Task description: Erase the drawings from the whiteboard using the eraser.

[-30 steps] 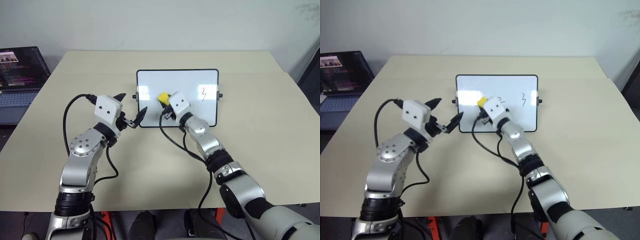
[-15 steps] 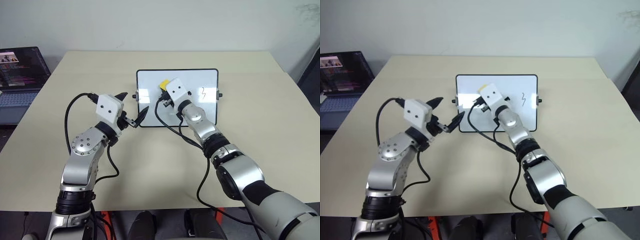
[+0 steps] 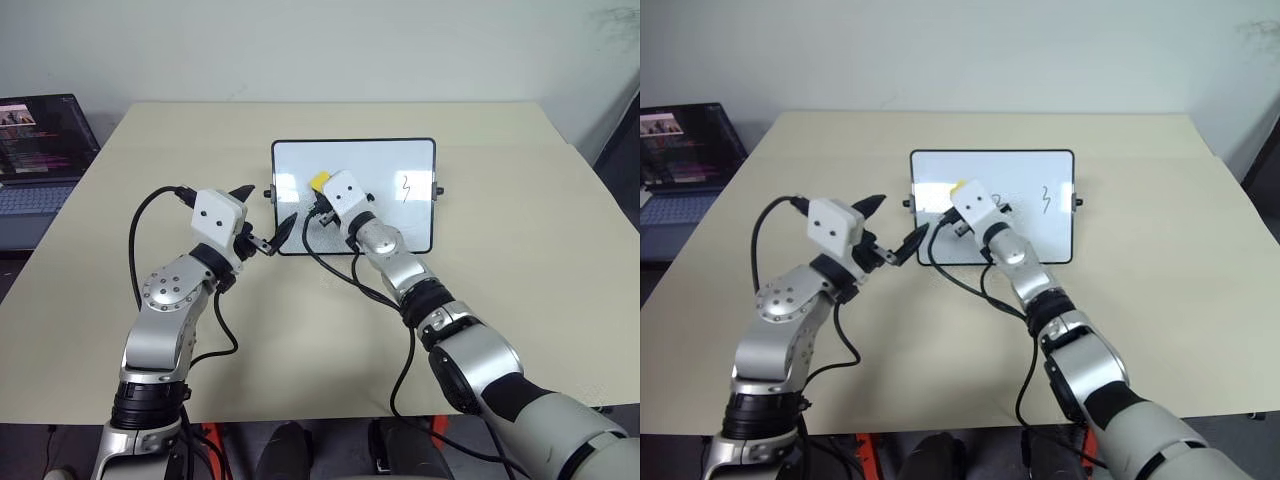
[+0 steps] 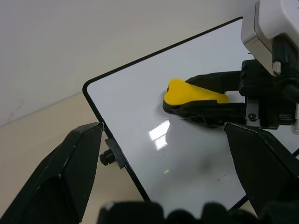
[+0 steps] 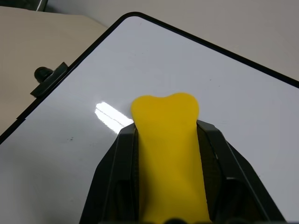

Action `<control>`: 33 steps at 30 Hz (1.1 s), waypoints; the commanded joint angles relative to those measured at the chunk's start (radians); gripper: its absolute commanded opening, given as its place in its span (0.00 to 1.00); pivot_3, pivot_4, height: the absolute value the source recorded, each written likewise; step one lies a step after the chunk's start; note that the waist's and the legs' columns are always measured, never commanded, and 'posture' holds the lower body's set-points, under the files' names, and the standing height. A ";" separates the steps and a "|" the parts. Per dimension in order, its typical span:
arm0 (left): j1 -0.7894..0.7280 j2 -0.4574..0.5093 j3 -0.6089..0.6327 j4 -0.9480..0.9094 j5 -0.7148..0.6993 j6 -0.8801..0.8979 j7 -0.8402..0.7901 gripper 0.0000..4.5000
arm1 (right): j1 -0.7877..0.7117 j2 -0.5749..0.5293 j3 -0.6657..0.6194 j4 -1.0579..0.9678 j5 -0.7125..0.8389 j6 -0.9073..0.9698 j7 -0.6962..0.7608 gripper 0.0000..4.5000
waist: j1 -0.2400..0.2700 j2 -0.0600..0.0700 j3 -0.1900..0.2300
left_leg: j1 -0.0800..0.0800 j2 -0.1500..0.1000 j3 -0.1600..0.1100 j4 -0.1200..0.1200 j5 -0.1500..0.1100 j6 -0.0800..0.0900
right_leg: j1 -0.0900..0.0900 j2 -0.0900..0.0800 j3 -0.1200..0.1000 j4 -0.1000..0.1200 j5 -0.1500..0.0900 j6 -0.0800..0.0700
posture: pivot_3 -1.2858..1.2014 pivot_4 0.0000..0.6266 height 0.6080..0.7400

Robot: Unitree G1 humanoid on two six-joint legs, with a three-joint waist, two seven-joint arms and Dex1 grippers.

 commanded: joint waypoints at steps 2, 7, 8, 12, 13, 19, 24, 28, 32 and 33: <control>-0.021 0.007 0.017 -0.024 -0.003 -0.020 0.005 1.00 | 0.047 0.000 0.017 -0.073 -0.007 0.048 0.028 0.29 | 0.001 0.000 0.000 | 0.000 0.000 0.000 0.000 0.000 0.000 | 0.000 0.000 0.000 0.000 0.000 0.000 | 0.52 0.24 1.00; -0.027 0.004 0.015 -0.018 -0.002 -0.022 0.006 1.00 | 0.111 -0.020 0.024 -0.147 -0.015 0.094 0.050 0.29 | 0.002 0.000 0.000 | 0.000 0.000 0.000 0.000 0.000 0.000 | 0.000 0.000 0.000 0.000 0.000 0.000 | 0.52 0.24 1.00; -0.027 0.004 0.014 -0.017 -0.002 -0.023 0.006 1.00 | 0.120 -0.022 0.024 -0.160 -0.016 0.101 0.054 0.29 | 0.002 0.000 0.000 | 0.000 0.000 0.000 0.000 0.000 0.000 | 0.000 0.000 0.000 0.000 0.000 0.000 | 0.52 0.24 1.00; -0.031 0.001 0.011 -0.012 -0.001 -0.026 0.006 1.00 | 0.159 -0.033 0.032 -0.216 -0.018 0.130 0.064 0.29 | 0.003 0.000 0.000 | 0.000 0.000 0.000 0.000 0.000 0.000 | 0.001 0.000 0.000 0.000 0.000 0.000 | 0.52 0.24 1.00; -0.032 0.000 0.010 -0.011 -0.001 -0.027 0.005 1.00 | 0.165 -0.034 0.032 -0.226 -0.017 0.138 0.065 0.29 | 0.003 0.000 0.000 | 0.000 0.000 0.000 0.000 0.000 0.000 | 0.001 0.000 0.000 0.000 0.000 0.000 | 0.52 0.24 1.00; -0.043 -0.009 -0.002 0.007 -0.002 -0.037 -0.002 1.00 | 0.194 -0.048 0.025 -0.304 -0.009 0.186 0.078 0.29 | 0.004 0.000 0.000 | 0.000 0.000 -0.001 0.000 0.000 0.000 | 0.001 0.000 0.000 0.000 0.000 0.000 | 0.52 0.24 1.00; -0.057 -0.014 -0.011 0.022 -0.003 -0.046 -0.012 1.00 | 0.265 -0.071 -0.004 -0.498 0.037 0.282 0.123 0.29 | 0.008 0.000 0.000 | 0.000 -0.001 -0.001 0.000 0.000 0.000 | 0.001 0.000 -0.001 -0.001 0.000 0.000 | 0.52 0.24 1.00; -0.059 -0.012 -0.016 0.018 -0.007 -0.042 -0.023 1.00 | 0.352 -0.114 -0.031 -0.775 0.107 0.438 0.199 0.29 | 0.008 0.000 0.000 | -0.001 -0.001 -0.002 0.000 0.000 0.000 | 0.001 0.000 -0.001 -0.002 0.000 0.000 | 0.52 0.24 1.00; -0.058 -0.014 -0.027 0.012 -0.016 -0.031 -0.038 1.00 | 0.408 -0.152 -0.042 -0.929 0.141 0.569 0.233 0.29 | 0.004 0.000 0.000 | -0.001 -0.001 -0.002 0.000 0.000 0.000 | 0.001 0.000 -0.001 -0.002 0.000 0.000 | 0.52 0.24 1.00; -0.057 -0.014 -0.028 0.012 -0.016 -0.030 -0.041 1.00 | 0.416 -0.157 -0.044 -0.948 0.143 0.588 0.234 0.29 | 0.003 0.000 0.000 | -0.001 0.000 -0.002 0.000 0.000 0.000 | 0.001 0.000 -0.001 -0.002 0.000 0.000 | 0.52 0.24 1.00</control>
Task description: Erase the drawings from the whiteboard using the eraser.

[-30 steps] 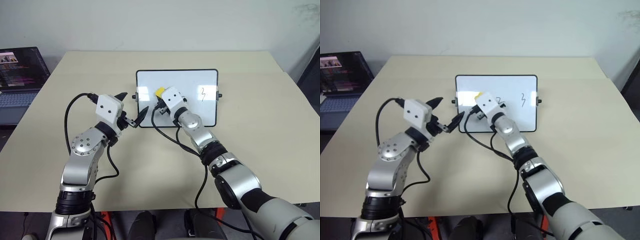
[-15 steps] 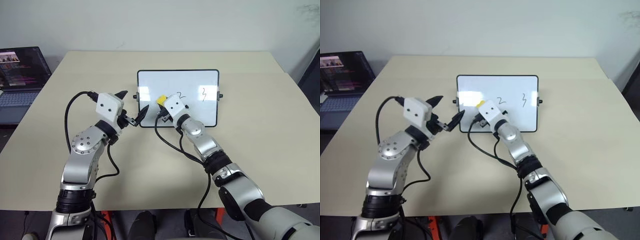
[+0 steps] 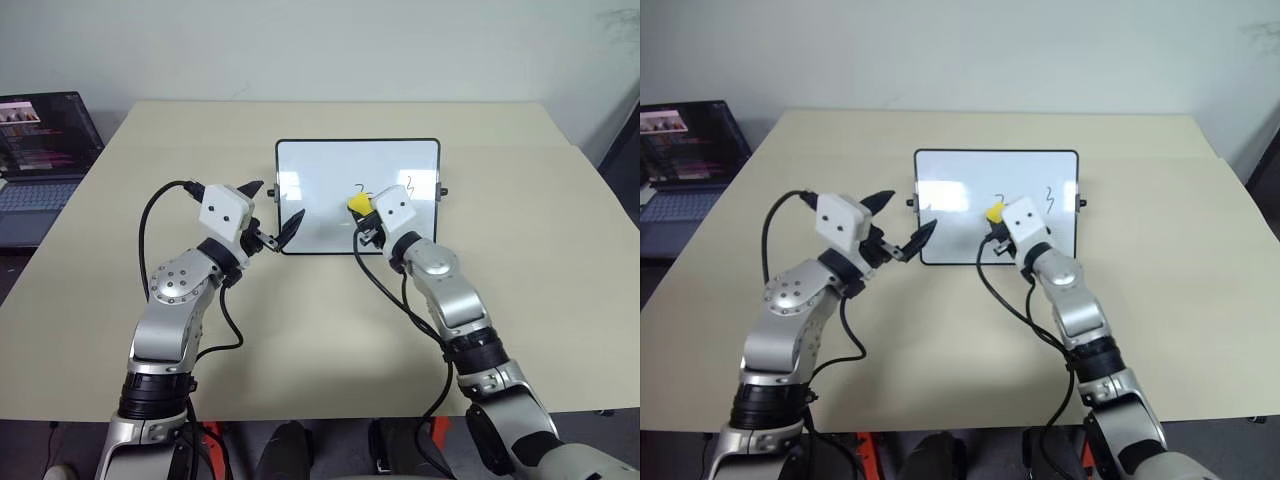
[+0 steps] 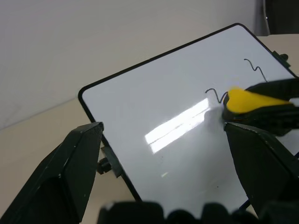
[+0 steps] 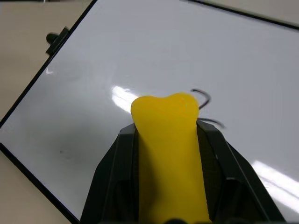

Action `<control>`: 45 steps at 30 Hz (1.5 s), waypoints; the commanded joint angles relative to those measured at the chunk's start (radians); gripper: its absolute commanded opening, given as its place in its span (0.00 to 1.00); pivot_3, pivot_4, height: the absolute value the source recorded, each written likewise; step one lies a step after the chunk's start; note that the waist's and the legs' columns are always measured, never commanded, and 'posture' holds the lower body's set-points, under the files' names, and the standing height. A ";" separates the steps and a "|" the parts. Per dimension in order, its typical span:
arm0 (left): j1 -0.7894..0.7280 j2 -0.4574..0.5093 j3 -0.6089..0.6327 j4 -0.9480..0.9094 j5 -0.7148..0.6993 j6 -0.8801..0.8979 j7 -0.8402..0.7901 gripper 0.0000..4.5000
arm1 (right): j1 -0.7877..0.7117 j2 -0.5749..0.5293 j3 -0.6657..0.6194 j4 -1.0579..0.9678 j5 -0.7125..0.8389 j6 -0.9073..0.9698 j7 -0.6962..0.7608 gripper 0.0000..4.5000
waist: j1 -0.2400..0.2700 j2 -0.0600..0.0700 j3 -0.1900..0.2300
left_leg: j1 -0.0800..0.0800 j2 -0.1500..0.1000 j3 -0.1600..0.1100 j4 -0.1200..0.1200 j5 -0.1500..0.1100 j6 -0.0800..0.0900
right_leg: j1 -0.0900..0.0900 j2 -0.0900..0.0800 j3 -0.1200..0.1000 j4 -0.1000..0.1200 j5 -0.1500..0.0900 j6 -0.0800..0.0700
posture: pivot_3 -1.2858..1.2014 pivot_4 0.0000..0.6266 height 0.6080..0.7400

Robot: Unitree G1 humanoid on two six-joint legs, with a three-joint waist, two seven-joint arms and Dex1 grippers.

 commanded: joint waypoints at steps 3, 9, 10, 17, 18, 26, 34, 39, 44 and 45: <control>-0.011 0.001 -0.016 -0.028 -0.018 -0.005 -0.028 1.00 | 0.032 -0.024 -0.019 -0.138 0.033 0.111 0.008 0.29 | -0.001 0.000 0.000 | 0.000 0.000 0.000 0.000 0.000 0.000 | 0.000 0.000 0.000 0.000 0.000 0.000 | 0.52 0.24 1.00; -0.018 -0.003 -0.020 -0.019 -0.016 -0.005 -0.043 1.00 | 0.023 -0.031 -0.021 -0.140 0.034 0.129 -0.011 0.29 | 0.001 0.000 0.000 | 0.000 0.000 0.000 0.000 0.000 0.000 | 0.000 0.000 0.000 0.000 0.000 0.000 | 0.52 0.24 1.00; -0.020 -0.003 -0.019 -0.017 -0.016 -0.005 -0.044 1.00 | 0.021 -0.031 -0.021 -0.138 0.034 0.129 -0.014 0.29 | 0.001 0.000 0.000 | 0.000 0.000 0.000 0.000 0.000 0.000 | 0.000 0.000 0.000 0.000 0.000 0.000 | 0.52 0.24 1.00; -0.021 -0.007 -0.021 -0.017 -0.014 -0.003 -0.050 1.00 | 0.012 -0.029 -0.019 -0.129 0.032 0.125 -0.026 0.29 | 0.001 0.000 0.000 | 0.000 0.000 0.000 0.000 0.000 0.000 | 0.000 0.000 0.000 0.000 0.000 0.000 | 0.52 0.24 1.00; -0.021 -0.007 -0.021 -0.016 -0.013 -0.002 -0.051 1.00 | 0.012 -0.028 -0.018 -0.128 0.032 0.125 -0.027 0.29 | 0.001 0.000 0.000 | 0.000 0.000 0.000 0.000 0.000 0.000 | 0.000 0.000 0.000 0.000 0.000 0.000 | 0.52 0.24 1.00; -0.025 -0.005 -0.019 -0.014 -0.014 0.000 -0.053 1.00 | -0.019 -0.022 -0.031 -0.095 0.030 0.094 -0.062 0.29 | 0.000 0.000 0.000 | 0.000 0.000 0.000 0.000 0.000 0.000 | 0.000 0.000 0.000 0.000 0.000 0.000 | 0.52 0.24 1.00; -0.035 -0.004 -0.021 -0.003 -0.013 -0.002 -0.057 1.00 | -0.150 -0.033 -0.080 0.081 0.033 -0.052 -0.108 0.29 | 0.000 0.000 0.000 | 0.000 0.000 0.001 0.000 0.000 0.000 | 0.000 0.000 0.000 0.000 0.000 0.000 | 0.52 0.24 1.00; -0.041 -0.004 -0.026 0.001 -0.011 -0.004 -0.057 1.00 | -0.248 -0.041 -0.087 0.279 0.024 -0.180 -0.116 0.29 | 0.000 0.000 0.000 | 0.000 0.000 0.001 0.000 0.000 0.000 | 0.000 0.000 0.000 0.000 0.000 0.000 | 0.52 0.24 1.00; -0.040 -0.002 -0.025 -0.003 -0.012 -0.002 -0.056 1.00 | -0.337 -0.034 -0.083 0.460 0.016 -0.303 -0.125 0.29 | -0.001 0.000 0.000 | 0.000 0.000 0.002 0.000 0.000 0.000 | 0.000 0.000 0.001 0.000 0.000 0.000 | 0.52 0.24 1.00; -0.037 -0.001 -0.026 -0.008 -0.012 0.000 -0.056 1.00 | -0.350 -0.032 -0.081 0.494 0.013 -0.324 -0.126 0.29 | -0.001 0.000 0.000 | 0.000 0.000 0.002 0.000 0.000 0.000 | 0.000 0.000 0.001 0.000 0.000 0.000 | 0.52 0.24 1.00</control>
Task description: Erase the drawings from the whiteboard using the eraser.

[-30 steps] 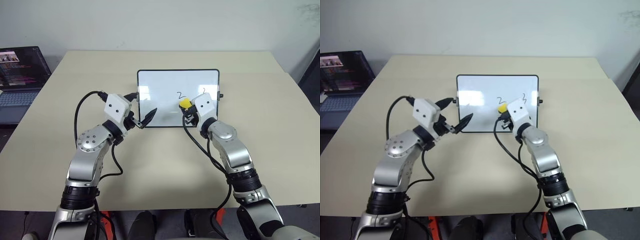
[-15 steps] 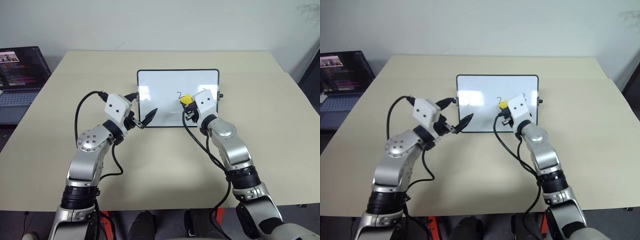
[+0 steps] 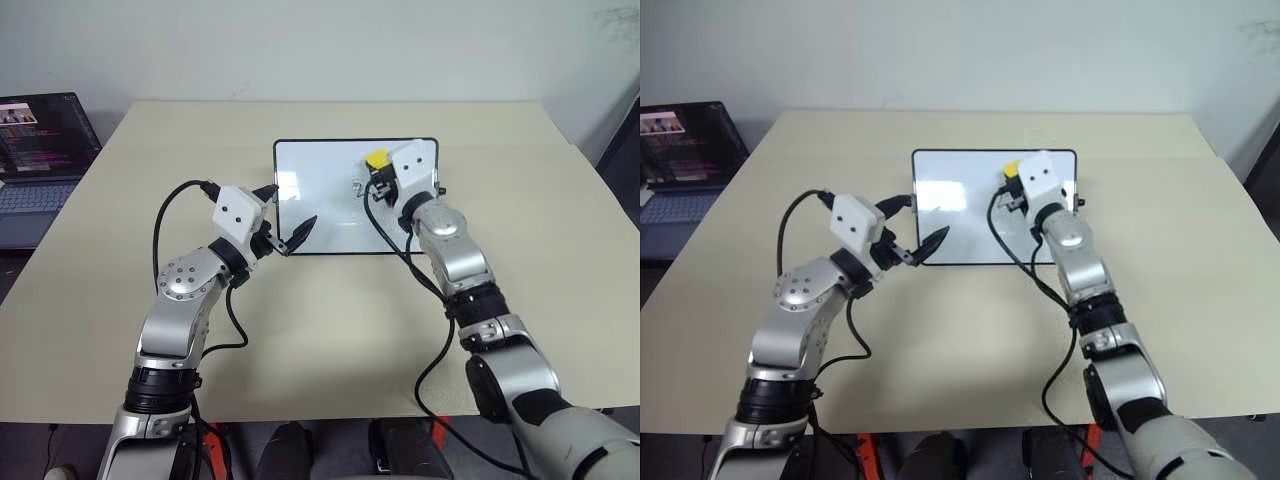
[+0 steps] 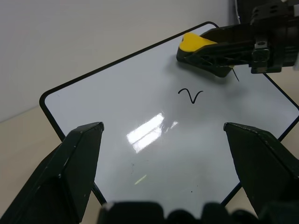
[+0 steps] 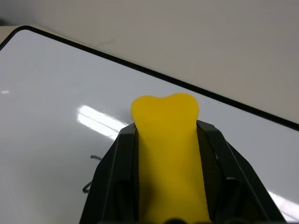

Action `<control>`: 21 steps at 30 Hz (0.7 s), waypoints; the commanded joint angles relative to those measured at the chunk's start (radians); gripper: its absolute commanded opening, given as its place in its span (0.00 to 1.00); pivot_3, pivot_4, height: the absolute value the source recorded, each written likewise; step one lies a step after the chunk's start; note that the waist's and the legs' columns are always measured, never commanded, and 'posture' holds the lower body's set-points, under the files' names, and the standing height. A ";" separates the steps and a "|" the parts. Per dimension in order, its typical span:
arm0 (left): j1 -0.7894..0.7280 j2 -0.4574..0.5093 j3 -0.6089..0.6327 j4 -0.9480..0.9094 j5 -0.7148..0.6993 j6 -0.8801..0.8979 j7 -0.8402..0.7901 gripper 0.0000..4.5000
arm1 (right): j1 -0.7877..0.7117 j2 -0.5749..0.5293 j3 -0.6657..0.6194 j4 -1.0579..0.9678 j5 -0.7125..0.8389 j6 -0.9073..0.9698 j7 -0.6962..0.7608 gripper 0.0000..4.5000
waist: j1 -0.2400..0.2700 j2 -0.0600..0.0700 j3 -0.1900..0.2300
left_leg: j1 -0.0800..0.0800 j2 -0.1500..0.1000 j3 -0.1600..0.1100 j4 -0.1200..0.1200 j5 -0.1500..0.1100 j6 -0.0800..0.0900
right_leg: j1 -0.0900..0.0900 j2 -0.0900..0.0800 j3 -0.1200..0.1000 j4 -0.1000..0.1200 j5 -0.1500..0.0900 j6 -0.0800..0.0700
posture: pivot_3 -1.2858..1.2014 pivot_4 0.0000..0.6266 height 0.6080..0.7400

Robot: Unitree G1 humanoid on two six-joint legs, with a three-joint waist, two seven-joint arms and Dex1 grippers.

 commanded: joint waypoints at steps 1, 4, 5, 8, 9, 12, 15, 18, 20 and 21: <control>-0.009 0.003 0.003 -0.036 -0.011 -0.004 -0.002 1.00 | -0.058 0.006 -0.003 0.077 -0.009 -0.097 -0.011 0.29 | 0.000 0.000 0.000 | 0.000 0.000 0.000 0.000 0.000 0.000 | 0.000 0.000 0.000 0.000 0.000 0.000 | 0.52 0.24 1.00; -0.003 0.005 0.004 -0.044 -0.010 -0.001 0.000 1.00 | -0.083 0.012 -0.001 0.140 -0.011 -0.138 -0.012 0.29 | 0.000 0.000 0.000 | 0.000 0.000 0.000 0.000 0.000 0.000 | 0.000 0.000 0.000 0.000 0.000 0.000 | 0.52 0.24 1.00; -0.001 0.006 0.005 -0.046 -0.010 0.000 0.001 1.00 | -0.088 0.014 -0.002 0.154 -0.011 -0.147 -0.012 0.29 | 0.000 0.000 0.000 | 0.000 0.000 0.000 0.000 0.000 0.000 | 0.000 0.000 0.000 0.000 0.000 0.000 | 0.52 0.24 1.00; 0.005 0.009 0.008 -0.055 -0.012 0.007 0.002 1.00 | -0.094 0.027 0.000 0.183 -0.011 -0.170 -0.013 0.29 | 0.000 0.000 0.000 | 0.000 0.000 0.000 0.000 0.000 0.000 | 0.000 0.000 0.000 0.000 0.000 0.000 | 0.52 0.24 1.00; 0.008 0.010 0.009 -0.059 -0.013 0.009 0.002 1.00 | -0.094 0.030 0.001 0.189 -0.011 -0.175 -0.014 0.29 | 0.000 0.000 0.000 | 0.000 0.000 0.000 0.000 0.000 0.000 | 0.000 0.000 0.000 0.000 0.000 0.000 | 0.52 0.24 1.00; 0.014 0.008 0.014 -0.069 -0.019 0.007 0.000 1.00 | -0.088 0.042 0.002 0.197 -0.012 -0.182 -0.015 0.29 | -0.001 0.000 0.000 | 0.000 0.000 0.000 0.000 0.000 0.000 | 0.000 0.000 0.000 0.000 0.000 0.000 | 0.52 0.24 1.00; 0.017 0.004 0.014 -0.078 -0.023 0.000 -0.002 1.00 | -0.081 0.049 0.002 0.203 -0.016 -0.188 -0.016 0.29 | 0.000 0.000 0.000 | 0.000 0.000 0.000 0.000 0.000 0.000 | 0.000 0.000 0.000 0.000 0.000 0.000 | 0.52 0.24 1.00; 0.015 0.001 0.003 -0.078 -0.022 0.001 -0.005 1.00 | -0.070 0.057 0.004 0.205 -0.019 -0.188 -0.017 0.29 | 0.000 0.000 0.000 | 0.000 0.000 0.000 0.000 0.000 0.000 | 0.000 0.000 0.000 0.000 0.000 0.000 | 0.52 0.24 1.00; 0.015 0.000 0.000 -0.079 -0.022 0.001 -0.006 1.00 | -0.062 0.062 0.006 0.200 -0.022 -0.187 -0.017 0.29 | 0.000 0.000 0.000 | 0.000 0.000 0.000 0.000 0.000 0.000 | 0.000 0.000 0.000 0.000 0.000 0.000 | 0.52 0.24 1.00; 0.014 -0.001 -0.001 -0.079 -0.023 0.002 -0.007 1.00 | -0.056 0.065 0.007 0.196 -0.022 -0.184 -0.015 0.29 | 0.000 0.000 0.000 | 0.000 0.000 0.000 0.000 0.000 0.000 | 0.000 0.000 0.000 0.000 0.000 0.000 | 0.52 0.24 1.00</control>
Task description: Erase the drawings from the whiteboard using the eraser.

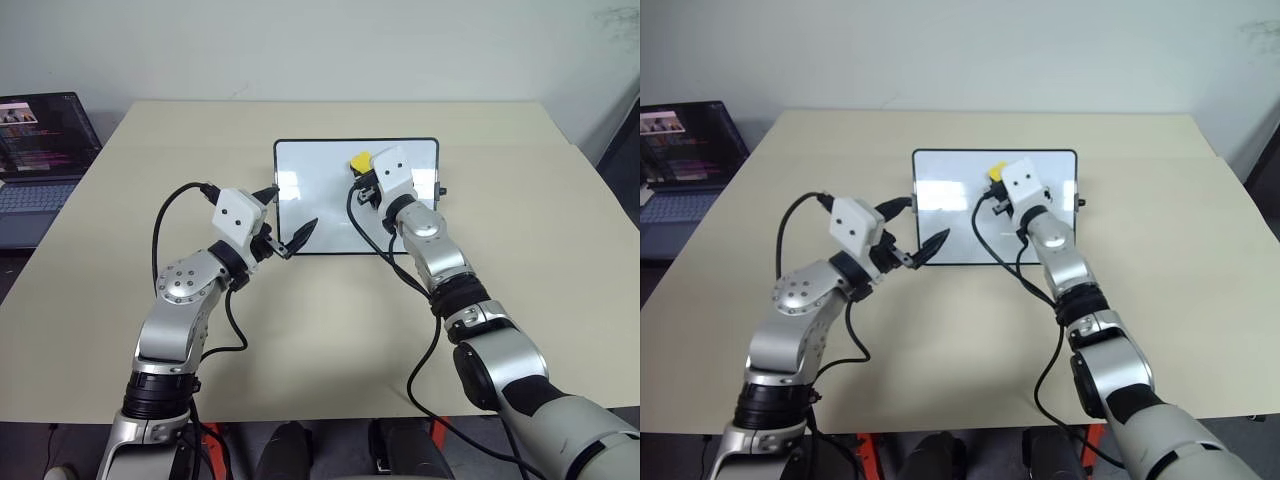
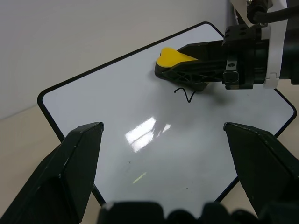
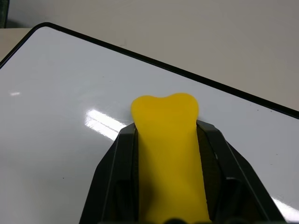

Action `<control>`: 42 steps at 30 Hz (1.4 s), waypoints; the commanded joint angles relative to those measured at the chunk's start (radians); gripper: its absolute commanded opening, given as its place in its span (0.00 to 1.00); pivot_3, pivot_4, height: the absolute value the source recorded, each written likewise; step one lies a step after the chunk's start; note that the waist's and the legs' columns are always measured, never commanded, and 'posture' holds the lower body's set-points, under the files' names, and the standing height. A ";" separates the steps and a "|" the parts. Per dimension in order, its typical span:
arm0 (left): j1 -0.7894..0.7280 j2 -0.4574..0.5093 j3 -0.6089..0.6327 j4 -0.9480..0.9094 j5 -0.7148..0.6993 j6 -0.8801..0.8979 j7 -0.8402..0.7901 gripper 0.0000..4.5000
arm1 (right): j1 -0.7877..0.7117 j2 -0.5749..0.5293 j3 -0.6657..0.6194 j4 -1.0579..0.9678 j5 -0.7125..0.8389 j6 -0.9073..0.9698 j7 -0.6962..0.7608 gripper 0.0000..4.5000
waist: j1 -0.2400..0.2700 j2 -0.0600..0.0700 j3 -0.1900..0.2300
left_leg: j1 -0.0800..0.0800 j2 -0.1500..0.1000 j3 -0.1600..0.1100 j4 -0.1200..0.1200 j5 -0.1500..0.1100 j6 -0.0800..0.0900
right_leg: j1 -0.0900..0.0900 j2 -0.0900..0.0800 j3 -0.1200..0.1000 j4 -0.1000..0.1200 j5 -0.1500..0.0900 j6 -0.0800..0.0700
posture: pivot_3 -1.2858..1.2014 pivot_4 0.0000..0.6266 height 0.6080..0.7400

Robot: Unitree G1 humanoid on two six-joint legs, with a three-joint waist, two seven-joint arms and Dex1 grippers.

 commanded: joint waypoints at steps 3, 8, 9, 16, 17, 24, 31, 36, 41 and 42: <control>-0.008 -0.003 -0.002 -0.046 -0.017 -0.015 -0.009 1.00 | 0.031 0.018 0.009 -0.043 0.003 -0.011 0.007 0.29 | 0.000 0.000 0.000 | 0.000 0.000 0.000 0.000 0.000 0.000 | 0.000 0.000 0.000 0.000 0.000 0.000 | 0.52 0.24 1.00; -0.007 -0.005 -0.005 -0.049 -0.021 -0.013 -0.012 1.00 | 0.122 0.028 0.030 -0.115 -0.005 0.020 0.021 0.29 | 0.000 0.000 0.000 | 0.000 0.000 0.000 0.000 0.000 0.000 | 0.000 0.000 0.000 0.000 0.000 0.000 | 0.52 0.24 1.00; -0.008 -0.005 -0.006 -0.049 -0.021 -0.013 -0.012 1.00 | 0.148 0.029 0.036 -0.138 -0.006 0.032 0.026 0.29 | 0.000 0.000 0.000 | 0.000 0.000 0.000 0.000 0.000 0.000 | 0.000 0.000 0.000 0.001 0.000 0.000 | 0.52 0.24 1.00; -0.012 -0.008 -0.011 -0.050 -0.024 -0.012 -0.013 1.00 | 0.270 0.027 0.055 -0.289 -0.009 0.122 0.040 0.29 | 0.001 0.000 0.000 | 0.002 0.000 0.000 0.001 0.000 0.000 | 0.002 0.000 0.000 0.001 0.000 0.000 | 0.52 0.24 1.00; -0.012 -0.008 -0.011 -0.050 -0.024 -0.012 -0.014 1.00 | 0.285 0.024 0.057 -0.307 -0.011 0.136 0.042 0.29 | 0.001 0.000 0.000 | 0.002 0.000 -0.001 0.001 0.000 0.000 | 0.002 0.000 0.000 0.001 0.000 0.000 | 0.52 0.24 1.00; -0.015 -0.011 -0.017 -0.045 -0.026 -0.014 -0.018 1.00 | 0.378 0.002 0.076 -0.433 -0.013 0.206 0.064 0.29 | 0.001 0.000 0.000 | 0.003 0.000 -0.001 0.001 0.000 0.000 | 0.002 0.000 0.000 0.001 0.000 0.000 | 0.52 0.24 1.00; -0.019 -0.012 -0.025 -0.037 -0.029 -0.018 -0.022 1.00 | 0.391 -0.029 0.056 -0.539 0.000 0.256 0.074 0.29 | 0.001 0.000 0.000 | 0.004 0.000 -0.001 0.001 0.000 0.000 | 0.003 0.000 0.000 0.001 0.000 0.000 | 0.52 0.24 1.00; -0.028 -0.015 -0.030 -0.027 -0.028 -0.020 -0.025 1.00 | 0.314 -0.021 0.028 -0.568 0.020 0.241 0.061 0.29 | 0.001 0.000 0.000 | 0.003 0.000 -0.001 0.001 0.000 0.000 | 0.003 0.000 0.000 0.000 0.000 0.000 | 0.52 0.24 1.00; -0.038 -0.017 -0.030 -0.017 -0.027 -0.021 -0.031 1.00 | 0.203 0.004 -0.007 -0.484 0.033 0.199 0.011 0.29 | -0.001 0.000 0.000 | 0.003 0.000 -0.001 0.000 0.000 0.000 | 0.002 0.000 0.000 0.001 0.000 0.000 | 0.52 0.24 1.00; -0.040 -0.017 -0.030 -0.016 -0.026 -0.021 -0.032 1.00 | 0.185 0.007 -0.008 -0.458 0.033 0.190 0.004 0.29 | -0.001 0.000 0.000 | 0.003 0.000 -0.001 0.000 0.000 0.000 | 0.003 0.000 0.000 0.000 0.000 0.000 | 0.52 0.24 1.00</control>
